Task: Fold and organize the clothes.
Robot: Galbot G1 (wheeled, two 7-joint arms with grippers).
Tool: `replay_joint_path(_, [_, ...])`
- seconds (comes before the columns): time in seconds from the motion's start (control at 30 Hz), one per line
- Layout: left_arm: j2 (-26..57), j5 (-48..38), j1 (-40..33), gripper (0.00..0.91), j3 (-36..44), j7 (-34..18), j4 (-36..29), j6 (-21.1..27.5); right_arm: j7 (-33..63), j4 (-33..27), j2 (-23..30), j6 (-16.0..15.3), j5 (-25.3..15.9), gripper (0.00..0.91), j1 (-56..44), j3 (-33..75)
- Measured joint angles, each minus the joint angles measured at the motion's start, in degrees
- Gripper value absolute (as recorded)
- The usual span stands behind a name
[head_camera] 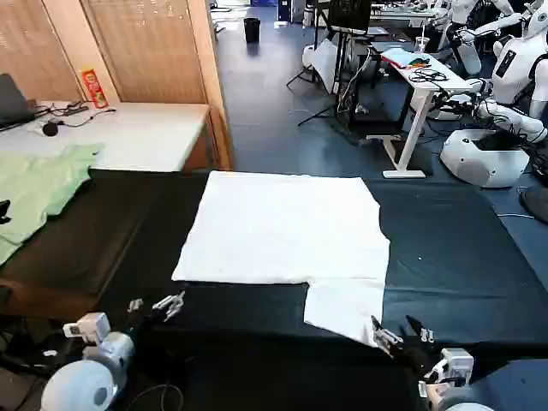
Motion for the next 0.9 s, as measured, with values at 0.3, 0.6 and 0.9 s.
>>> replay_joint_path(0.3, [-0.48, -0.54, -4.30, 0.878, 1.93, -1.25, 4.09, -0.45, 0.91, -1.63, 1.52, -0.14, -3.12, 0.878, 1.51, -2.51])
replay_joint_path(0.6, [-1.27, -0.46, -7.24, 0.205, 2.99, -1.67, 7.23, -0.76, 1.11, -2.20, 2.64, 0.12, -4.43, 0.254, 1.20, -3.56])
replay_joint_path(0.9, [-1.97, 2.41, -7.35, 0.000, 3.61, -1.13, 8.09, -1.40, 1.19, -1.80, 3.12, 0.27, -4.83, 0.068, 0.07, -3.60])
